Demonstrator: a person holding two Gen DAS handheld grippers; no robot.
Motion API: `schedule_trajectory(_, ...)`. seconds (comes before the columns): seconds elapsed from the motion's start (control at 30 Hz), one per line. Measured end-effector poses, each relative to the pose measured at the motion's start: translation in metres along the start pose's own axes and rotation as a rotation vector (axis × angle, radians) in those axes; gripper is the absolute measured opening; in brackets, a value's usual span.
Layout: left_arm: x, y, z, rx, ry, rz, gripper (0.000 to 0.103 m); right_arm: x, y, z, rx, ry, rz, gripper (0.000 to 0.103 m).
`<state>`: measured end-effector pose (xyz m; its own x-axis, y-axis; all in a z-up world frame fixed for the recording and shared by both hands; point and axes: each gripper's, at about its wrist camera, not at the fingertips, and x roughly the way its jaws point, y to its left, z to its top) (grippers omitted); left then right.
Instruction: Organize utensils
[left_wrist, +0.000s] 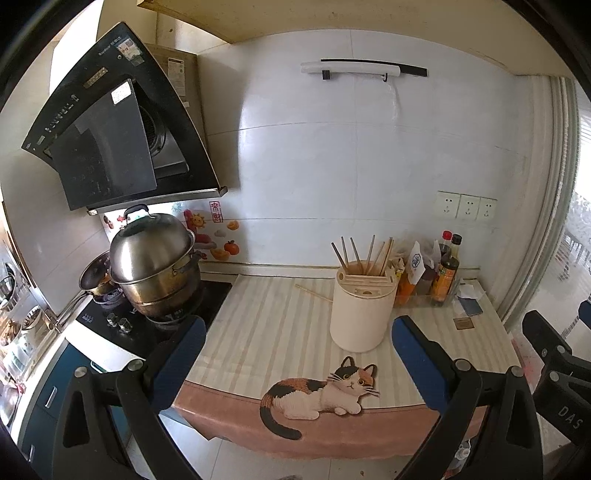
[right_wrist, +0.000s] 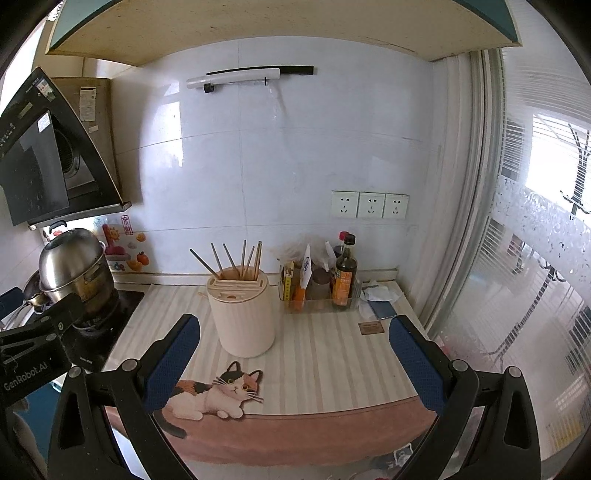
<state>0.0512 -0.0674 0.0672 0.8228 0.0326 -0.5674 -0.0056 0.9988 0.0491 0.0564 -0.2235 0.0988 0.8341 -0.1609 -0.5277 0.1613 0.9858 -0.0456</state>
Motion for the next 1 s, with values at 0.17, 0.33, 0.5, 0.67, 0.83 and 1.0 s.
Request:
schedule_trajectory(0.17,-0.0019,-0.0007,-0.0002,-0.005,-0.003,0.000,0.103,-0.0010,-0.0014,0.0012,-0.008,-0.007,0.003,0.103)
schedule_trajectory(0.33,-0.0028,-0.0011,-0.0003,-0.009,-0.003,0.002,0.103,-0.0018,-0.0019,0.0039,-0.018,-0.015,0.005,0.103)
schedule_trajectory(0.5,-0.0028,-0.0005,-0.0005,-0.008,-0.002,-0.001,0.103,-0.0020,-0.0006,0.0051,-0.022,-0.015,0.003,0.103)
schedule_trajectory(0.67,-0.0025,0.0001,-0.0007,-0.006,-0.004,-0.001,0.103,-0.0012,-0.0007,0.0060,-0.023,-0.012,0.007,0.103)
schedule_trajectory(0.83,-0.0029,-0.0002,-0.0007,-0.007,0.000,0.000,0.103,-0.0005,-0.0004,0.0068,-0.023,-0.012,0.015,0.103)
schedule_trajectory(1.0,-0.0031,-0.0010,0.0004,-0.004,-0.004,0.001,0.103,0.0018,0.0010,0.0086,-0.026,-0.012,0.017,0.103)
